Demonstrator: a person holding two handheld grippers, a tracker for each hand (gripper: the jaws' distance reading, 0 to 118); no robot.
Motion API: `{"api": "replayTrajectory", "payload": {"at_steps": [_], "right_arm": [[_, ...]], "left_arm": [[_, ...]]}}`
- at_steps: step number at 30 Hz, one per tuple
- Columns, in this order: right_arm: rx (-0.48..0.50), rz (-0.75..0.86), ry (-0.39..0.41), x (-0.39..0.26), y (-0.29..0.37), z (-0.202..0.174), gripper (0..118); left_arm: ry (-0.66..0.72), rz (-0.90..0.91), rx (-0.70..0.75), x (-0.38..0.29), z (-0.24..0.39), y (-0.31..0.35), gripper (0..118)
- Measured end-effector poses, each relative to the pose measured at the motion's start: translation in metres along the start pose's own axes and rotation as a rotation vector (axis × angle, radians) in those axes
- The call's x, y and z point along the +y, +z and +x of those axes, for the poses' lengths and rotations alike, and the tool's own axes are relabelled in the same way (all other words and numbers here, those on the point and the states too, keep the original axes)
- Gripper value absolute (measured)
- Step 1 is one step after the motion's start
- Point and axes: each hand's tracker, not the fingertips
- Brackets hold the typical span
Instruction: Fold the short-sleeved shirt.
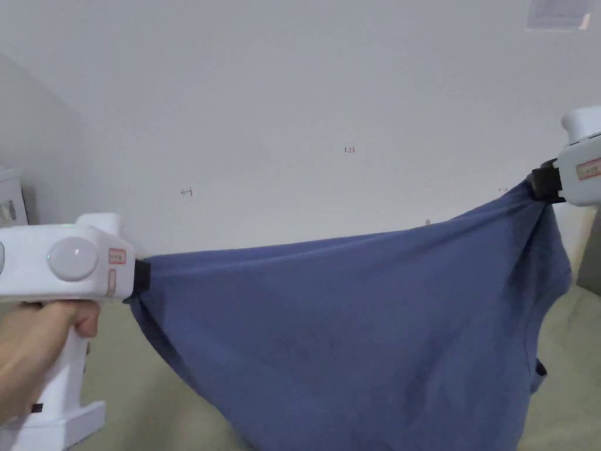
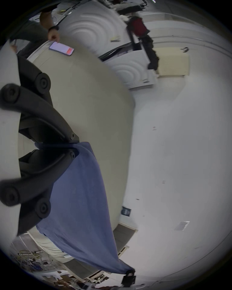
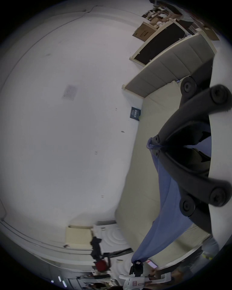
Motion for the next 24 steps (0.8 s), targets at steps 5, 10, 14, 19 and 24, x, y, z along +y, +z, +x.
{"api": "replayTrajectory", "payload": {"at_steps": [5, 10, 14, 19, 24], "right_arm": [[-0.028, 0.064, -0.054, 0.019, 0.020, 0.010, 2], [-0.051, 0.117, -0.117, 0.030, 0.017, 0.010, 2], [-0.056, 0.118, -0.129, 0.041, 0.004, 0.011, 2], [-0.058, 0.125, -0.148, 0.060, -0.016, 0.013, 2], [-0.069, 0.118, -0.147, 0.079, -0.046, 0.014, 2]], "left_arm": [[-0.050, 0.084, 0.042, 0.063, 0.015, 0.030, 2], [-0.065, 0.136, 0.105, 0.101, 0.027, 0.039, 2], [-0.079, 0.153, 0.140, 0.119, 0.032, 0.037, 2], [-0.076, 0.164, 0.167, 0.137, 0.038, 0.021, 2], [-0.076, 0.156, 0.185, 0.155, 0.044, -0.007, 2]]}}
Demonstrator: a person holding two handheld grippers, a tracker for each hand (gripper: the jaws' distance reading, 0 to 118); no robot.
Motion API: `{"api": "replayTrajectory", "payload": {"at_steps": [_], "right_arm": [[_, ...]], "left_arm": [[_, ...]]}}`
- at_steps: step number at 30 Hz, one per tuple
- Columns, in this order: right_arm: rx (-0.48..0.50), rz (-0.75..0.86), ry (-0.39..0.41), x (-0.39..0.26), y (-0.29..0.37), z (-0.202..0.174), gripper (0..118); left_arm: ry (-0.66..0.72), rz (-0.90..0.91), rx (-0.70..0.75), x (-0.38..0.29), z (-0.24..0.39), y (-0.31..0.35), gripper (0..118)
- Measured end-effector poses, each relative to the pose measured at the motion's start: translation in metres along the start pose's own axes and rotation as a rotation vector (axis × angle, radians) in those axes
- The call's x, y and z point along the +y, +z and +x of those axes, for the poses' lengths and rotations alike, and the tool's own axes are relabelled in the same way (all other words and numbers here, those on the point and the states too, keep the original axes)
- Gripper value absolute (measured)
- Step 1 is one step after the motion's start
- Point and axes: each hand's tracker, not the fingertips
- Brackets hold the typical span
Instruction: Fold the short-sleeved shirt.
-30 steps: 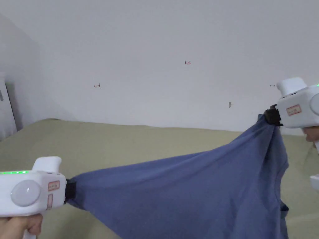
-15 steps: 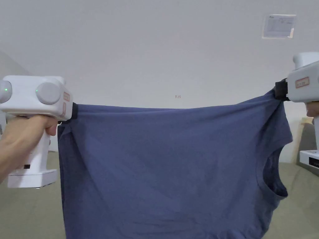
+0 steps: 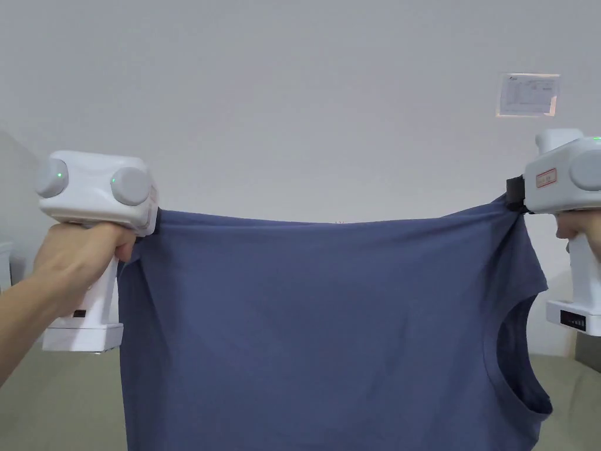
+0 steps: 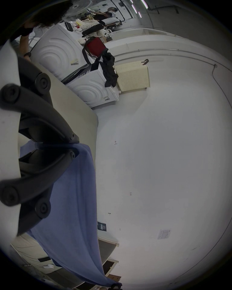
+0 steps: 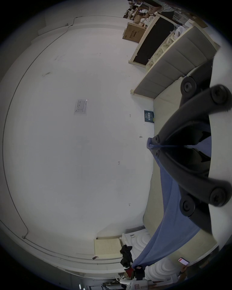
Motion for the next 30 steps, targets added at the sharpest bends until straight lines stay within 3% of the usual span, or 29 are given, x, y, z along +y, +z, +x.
{"api": "replayTrajectory", "payload": {"at_steps": [10, 21, 30], "right_arm": [[-0.054, 0.003, 0.086, 0.037, -0.088, -0.014, 2], [-0.083, 0.046, 0.053, 0.060, -0.191, -0.029, 2], [-0.112, 0.013, 0.077, 0.029, -0.274, -0.046, 2]], "left_arm": [[-0.022, 0.004, 0.029, 0.035, 0.028, -0.080, 2], [-0.002, 0.029, 0.062, 0.060, 0.057, -0.190, 2], [-0.002, 0.002, 0.091, 0.050, 0.083, -0.281, 2]]}}
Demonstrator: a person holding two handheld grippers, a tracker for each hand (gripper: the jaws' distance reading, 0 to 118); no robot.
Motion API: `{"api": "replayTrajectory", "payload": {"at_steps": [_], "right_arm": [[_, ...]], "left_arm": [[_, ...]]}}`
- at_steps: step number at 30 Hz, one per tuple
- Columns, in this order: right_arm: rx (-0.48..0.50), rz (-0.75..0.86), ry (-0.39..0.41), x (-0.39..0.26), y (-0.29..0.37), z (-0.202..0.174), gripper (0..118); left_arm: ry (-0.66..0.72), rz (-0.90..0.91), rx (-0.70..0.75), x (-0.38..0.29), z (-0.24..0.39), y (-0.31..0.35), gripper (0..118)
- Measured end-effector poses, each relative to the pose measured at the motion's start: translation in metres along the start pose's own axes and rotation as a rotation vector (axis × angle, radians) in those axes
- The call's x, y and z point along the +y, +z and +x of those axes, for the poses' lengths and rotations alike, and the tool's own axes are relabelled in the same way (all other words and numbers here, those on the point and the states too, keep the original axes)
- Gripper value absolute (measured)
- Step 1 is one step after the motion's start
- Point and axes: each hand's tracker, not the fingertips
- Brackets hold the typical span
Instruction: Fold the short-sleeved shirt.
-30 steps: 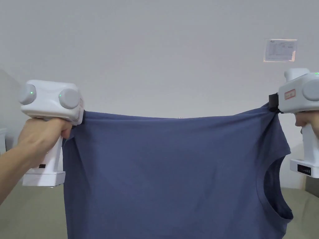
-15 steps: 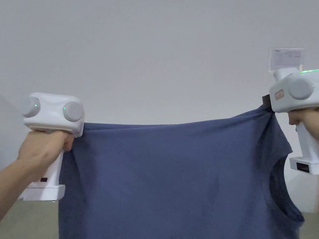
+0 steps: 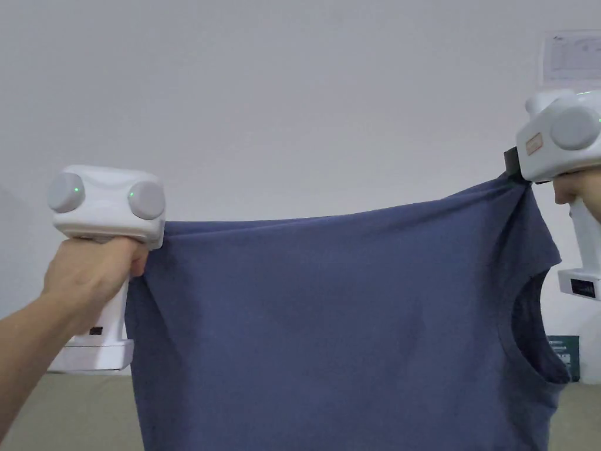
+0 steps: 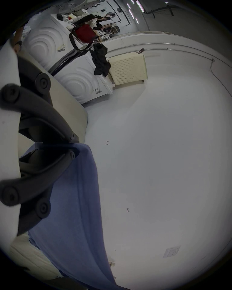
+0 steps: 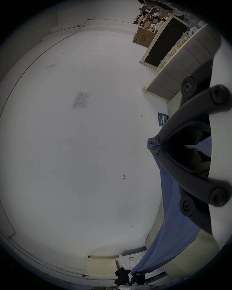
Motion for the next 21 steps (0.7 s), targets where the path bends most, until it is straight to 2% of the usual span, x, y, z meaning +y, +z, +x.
{"api": "replayTrajectory", "payload": {"at_steps": [7, 12, 15, 16, 18, 19, 20, 21], "right_arm": [[0.014, -0.063, 0.001, -0.054, -0.052, -0.023, 2], [0.041, -0.158, -0.006, -0.123, -0.073, -0.038, 2], [0.057, -0.243, -0.001, -0.179, -0.068, -0.040, 2], [0.056, -0.271, -0.001, -0.198, -0.061, -0.039, 2], [0.107, -0.296, -0.083, -0.239, -0.036, -0.034, 2], [0.109, -0.339, -0.093, -0.262, -0.022, -0.032, 2], [0.138, -0.369, -0.051, -0.283, -0.009, -0.030, 2], [0.118, -0.377, -0.029, -0.303, 0.006, -0.030, 2]], "left_arm": [[0.024, -0.027, 0.022, -0.043, 0.015, -0.063, 2], [0.003, -0.149, 0.007, -0.106, 0.018, -0.100, 2], [0.004, -0.218, -0.040, -0.157, 0.015, -0.105, 2], [-0.037, -0.242, -0.040, -0.176, 0.015, -0.103, 2], [-0.085, -0.268, -0.050, -0.212, 0.011, -0.094, 2], [-0.111, -0.282, -0.077, -0.232, 0.008, -0.085, 2], [-0.123, -0.288, -0.085, -0.250, 0.005, -0.077, 2], [-0.124, -0.317, -0.087, -0.266, 0.001, -0.066, 2]]}}
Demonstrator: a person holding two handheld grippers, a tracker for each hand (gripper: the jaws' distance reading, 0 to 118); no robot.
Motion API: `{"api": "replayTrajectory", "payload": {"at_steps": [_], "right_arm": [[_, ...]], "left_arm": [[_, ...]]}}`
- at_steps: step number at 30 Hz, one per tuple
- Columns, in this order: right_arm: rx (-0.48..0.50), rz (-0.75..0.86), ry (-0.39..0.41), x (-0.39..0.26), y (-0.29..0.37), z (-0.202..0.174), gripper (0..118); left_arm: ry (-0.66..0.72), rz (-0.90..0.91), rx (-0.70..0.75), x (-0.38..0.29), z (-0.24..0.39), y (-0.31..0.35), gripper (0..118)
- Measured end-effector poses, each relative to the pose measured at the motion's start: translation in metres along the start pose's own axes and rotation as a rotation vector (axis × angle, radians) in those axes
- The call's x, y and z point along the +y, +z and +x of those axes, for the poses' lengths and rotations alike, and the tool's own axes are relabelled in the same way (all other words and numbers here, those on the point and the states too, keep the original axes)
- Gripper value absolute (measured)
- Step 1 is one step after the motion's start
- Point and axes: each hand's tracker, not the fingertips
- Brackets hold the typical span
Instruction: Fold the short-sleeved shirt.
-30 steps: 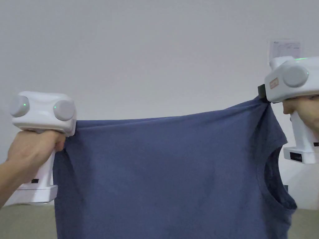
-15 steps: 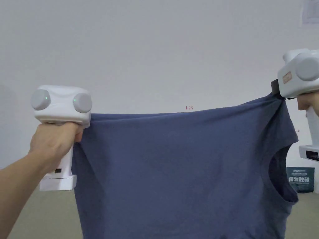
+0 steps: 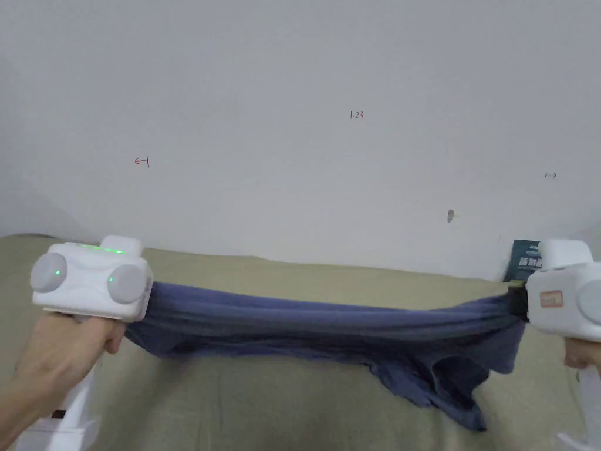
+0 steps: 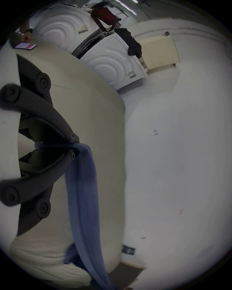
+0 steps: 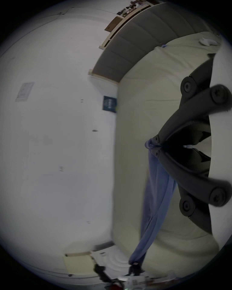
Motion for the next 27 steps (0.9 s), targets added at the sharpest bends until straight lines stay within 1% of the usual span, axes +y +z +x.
{"api": "replayTrajectory", "payload": {"at_steps": [1, 2, 3, 4, 5, 6, 7, 8, 9, 10, 11, 12, 13, 14, 16, 17, 21, 27], "right_arm": [[0.004, -0.049, 0.030, -0.024, 0.008, 0.003, 2], [0.023, -0.062, 0.035, -0.047, 0.017, 0.005, 2], [0.025, -0.091, 0.020, -0.069, 0.028, 0.008, 2], [0.039, -0.100, 0.009, -0.091, 0.038, 0.011, 2], [0.034, -0.143, 0.028, -0.107, 0.044, 0.017, 2], [0.048, -0.121, -0.003, -0.126, 0.056, 0.021, 2], [0.046, -0.173, -0.019, -0.142, 0.066, 0.023, 2], [0.077, -0.195, -0.018, -0.158, 0.079, 0.025, 2], [0.067, -0.175, -0.027, -0.172, 0.093, 0.027, 2], [0.071, -0.203, -0.018, -0.186, 0.106, 0.028, 2], [0.090, -0.196, -0.026, -0.200, 0.120, 0.030, 2], [0.070, -0.202, -0.029, -0.212, 0.131, 0.029, 2], [0.097, -0.232, -0.032, -0.225, 0.145, 0.030, 2], [0.096, -0.228, -0.043, -0.238, 0.158, 0.032, 2], [0.107, -0.249, -0.032, -0.260, 0.180, 0.038, 2], [0.097, -0.256, -0.037, -0.271, 0.191, 0.039, 2], [0.113, -0.286, -0.060, -0.309, 0.227, 0.051, 2], [0.125, -0.307, -0.061, -0.344, 0.265, 0.063, 2]], "left_arm": [[-0.013, -0.018, -0.051, -0.022, -0.002, 0.009, 2], [0.002, -0.008, -0.028, -0.042, -0.003, 0.018, 2], [-0.018, -0.036, -0.050, -0.060, -0.005, 0.026, 2], [-0.010, -0.044, -0.057, -0.077, -0.011, 0.025, 2], [0.003, -0.075, -0.066, -0.094, -0.015, 0.033, 2], [0.014, -0.087, -0.089, -0.108, -0.018, 0.040, 2], [0.024, -0.108, -0.093, -0.125, -0.021, 0.050, 2], [0.046, -0.117, -0.098, -0.142, -0.024, 0.063, 2], [0.029, -0.145, -0.101, -0.156, -0.026, 0.071, 2], [0.036, -0.139, -0.101, -0.171, -0.029, 0.081, 2], [0.000, -0.187, -0.097, -0.185, -0.030, 0.089, 2], [-0.010, -0.184, -0.096, -0.200, -0.031, 0.102, 2], [0.002, -0.180, -0.099, -0.213, -0.034, 0.113, 2], [0.000, -0.200, -0.106, -0.226, -0.038, 0.125, 2], [0.024, -0.223, -0.118, -0.255, -0.045, 0.150, 2], [0.021, -0.221, -0.122, -0.269, -0.048, 0.163, 2], [0.001, -0.252, -0.134, -0.321, -0.056, 0.198, 2], [0.049, -0.279, -0.162, -0.371, -0.070, 0.240, 2]]}}
